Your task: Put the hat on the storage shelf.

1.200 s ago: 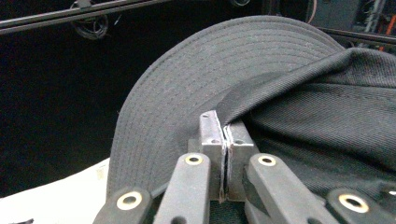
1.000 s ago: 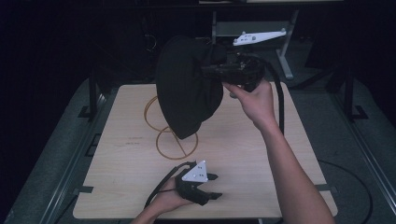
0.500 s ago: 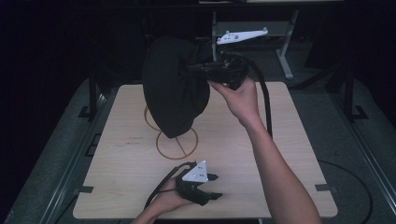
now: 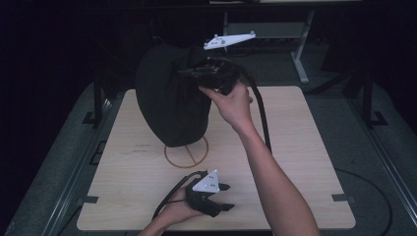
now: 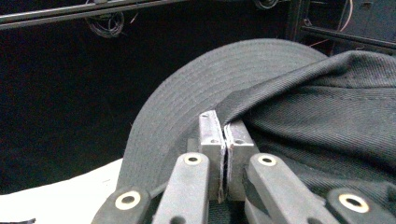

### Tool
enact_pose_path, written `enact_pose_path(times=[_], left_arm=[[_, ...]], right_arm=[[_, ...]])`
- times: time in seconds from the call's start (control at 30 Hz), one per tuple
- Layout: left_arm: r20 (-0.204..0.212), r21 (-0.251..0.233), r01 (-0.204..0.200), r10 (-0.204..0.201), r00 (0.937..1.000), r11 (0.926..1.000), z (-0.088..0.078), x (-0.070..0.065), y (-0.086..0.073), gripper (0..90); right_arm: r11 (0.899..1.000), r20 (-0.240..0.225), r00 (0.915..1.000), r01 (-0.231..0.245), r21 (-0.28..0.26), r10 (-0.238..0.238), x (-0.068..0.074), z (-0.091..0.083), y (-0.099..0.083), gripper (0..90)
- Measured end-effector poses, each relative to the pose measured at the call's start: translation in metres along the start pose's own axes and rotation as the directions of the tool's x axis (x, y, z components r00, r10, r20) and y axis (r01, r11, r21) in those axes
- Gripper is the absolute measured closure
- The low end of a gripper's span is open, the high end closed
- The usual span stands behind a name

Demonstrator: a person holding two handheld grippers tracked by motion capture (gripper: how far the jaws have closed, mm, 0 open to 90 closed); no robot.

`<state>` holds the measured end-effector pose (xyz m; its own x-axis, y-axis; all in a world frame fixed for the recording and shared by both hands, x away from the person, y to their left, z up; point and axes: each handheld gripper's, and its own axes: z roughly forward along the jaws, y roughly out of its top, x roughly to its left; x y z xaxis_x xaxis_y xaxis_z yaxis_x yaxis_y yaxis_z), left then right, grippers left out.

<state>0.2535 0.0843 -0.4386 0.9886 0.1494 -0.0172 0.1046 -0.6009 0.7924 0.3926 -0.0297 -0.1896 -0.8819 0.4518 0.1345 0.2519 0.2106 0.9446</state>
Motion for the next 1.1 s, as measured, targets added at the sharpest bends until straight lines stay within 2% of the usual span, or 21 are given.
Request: enact_pose_path(times=[0.2,0.37,0.57,0.77,0.83,0.9,1.03,1.1], left_arm=[[0.006,0.019,0.0,0.0,1.0,0.9998,0.003,-0.001,0.0,38.9],[0.011,0.013,-0.006,0.005,0.9999,0.9999,0.004,-0.001,0.0,38.7],[0.014,0.014,-0.004,0.004,0.9999,0.9999,0.005,-0.003,0.0,38.7],[0.018,0.029,-0.027,0.026,0.9995,0.9992,0.006,-0.005,0.0,38.7],[0.015,0.024,-0.023,0.023,0.9996,0.9994,0.006,-0.005,0.0,38.7],[0.014,0.019,-0.024,0.024,0.9996,0.9995,0.006,-0.006,-0.001,38.7],[0.021,0.029,-0.021,0.02,0.9996,0.9994,0.007,-0.006,-0.001,38.7],[0.018,0.03,-0.02,0.02,0.9996,0.9993,0.008,-0.007,-0.001,38.5]], right_arm=[[1.0,-0.033,0.9994,0.0,0.027,0.001,0.006,0.026,0.001,88.0],[0.998,-0.03,0.9995,0.008,0.06,-0.006,0.01,0.048,0.0,87.7],[0.996,-0.041,0.9991,-0.011,0.091,0.015,0.011,0.066,-0.005,87.2],[0.989,-0.021,0.9994,-0.025,0.143,0.029,0.01,0.084,-0.011,84.0],[0.986,-0.012,0.9992,-0.037,0.161,0.039,0.008,0.087,-0.015,78.1],[0.984,0.0,0.999,-0.043,0.173,0.044,0.005,0.088,-0.021,77.8],[0.984,-0.024,0.9968,-0.072,0.162,0.077,-0.002,0.085,-0.031,76.1],[0.985,-0.043,0.9956,-0.076,0.154,0.083,-0.003,0.083,-0.032,66.7]])
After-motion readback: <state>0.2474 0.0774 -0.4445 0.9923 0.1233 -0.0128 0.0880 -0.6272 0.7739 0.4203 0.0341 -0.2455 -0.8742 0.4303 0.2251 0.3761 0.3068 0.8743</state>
